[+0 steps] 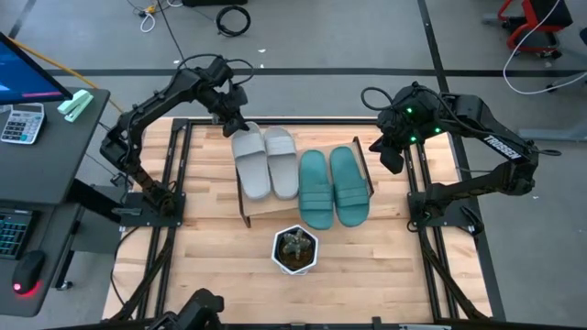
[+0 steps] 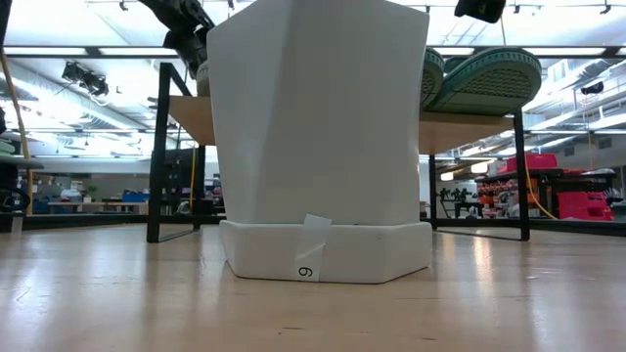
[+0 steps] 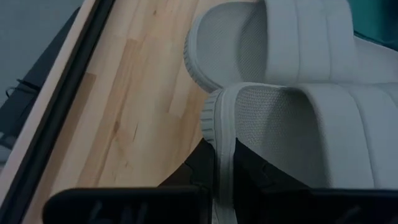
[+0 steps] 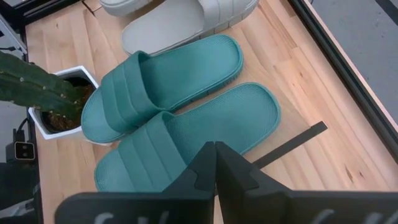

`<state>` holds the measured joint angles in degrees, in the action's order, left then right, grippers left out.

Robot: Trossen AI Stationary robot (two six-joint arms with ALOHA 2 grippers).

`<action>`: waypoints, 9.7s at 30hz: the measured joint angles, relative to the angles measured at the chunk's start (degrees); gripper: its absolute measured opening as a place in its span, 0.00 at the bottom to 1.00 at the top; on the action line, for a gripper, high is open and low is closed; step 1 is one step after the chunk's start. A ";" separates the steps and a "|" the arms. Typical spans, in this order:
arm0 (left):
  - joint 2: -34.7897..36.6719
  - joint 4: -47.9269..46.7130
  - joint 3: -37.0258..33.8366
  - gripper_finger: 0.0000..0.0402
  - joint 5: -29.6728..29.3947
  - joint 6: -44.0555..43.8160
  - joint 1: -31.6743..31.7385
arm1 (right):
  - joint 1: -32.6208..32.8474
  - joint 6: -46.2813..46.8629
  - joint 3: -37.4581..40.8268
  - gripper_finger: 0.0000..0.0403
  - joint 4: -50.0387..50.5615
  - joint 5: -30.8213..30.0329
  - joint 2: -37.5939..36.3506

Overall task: Pick and place slides into the shelf
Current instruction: Put the gray slide on the shelf, then return to Home Position

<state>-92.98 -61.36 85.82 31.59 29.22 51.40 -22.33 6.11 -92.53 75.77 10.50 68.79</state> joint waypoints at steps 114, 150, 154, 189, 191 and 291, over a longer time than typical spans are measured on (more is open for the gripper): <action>0.47 -28.64 18.39 0.27 -31.25 -16.54 -23.33 | 0.00 -1.66 0.00 0.03 -1.05 0.31 0.02; 0.36 -22.94 12.13 0.27 -29.86 -16.64 -26.24 | 0.00 -1.53 -0.02 0.03 -2.62 0.31 0.02; 0.48 -19.35 9.78 0.27 -29.81 -18.42 -26.26 | 0.01 -1.54 -0.02 0.03 -2.62 0.31 0.02; 0.19 -12.47 2.00 0.27 -28.88 -24.05 -28.56 | 0.00 -1.79 -0.02 0.03 -2.58 0.77 0.02; 0.39 -12.50 0.96 0.27 -29.20 -24.08 -28.88 | 0.00 -1.79 -0.02 0.03 -2.58 0.76 0.02; 59.66 78.58 -67.32 0.01 -47.99 -34.62 -46.11 | -0.04 4.79 27.45 0.00 -23.87 11.72 -12.35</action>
<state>-33.32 17.22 18.50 -16.40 -5.39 5.29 -22.37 10.90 -65.08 51.90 22.22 56.45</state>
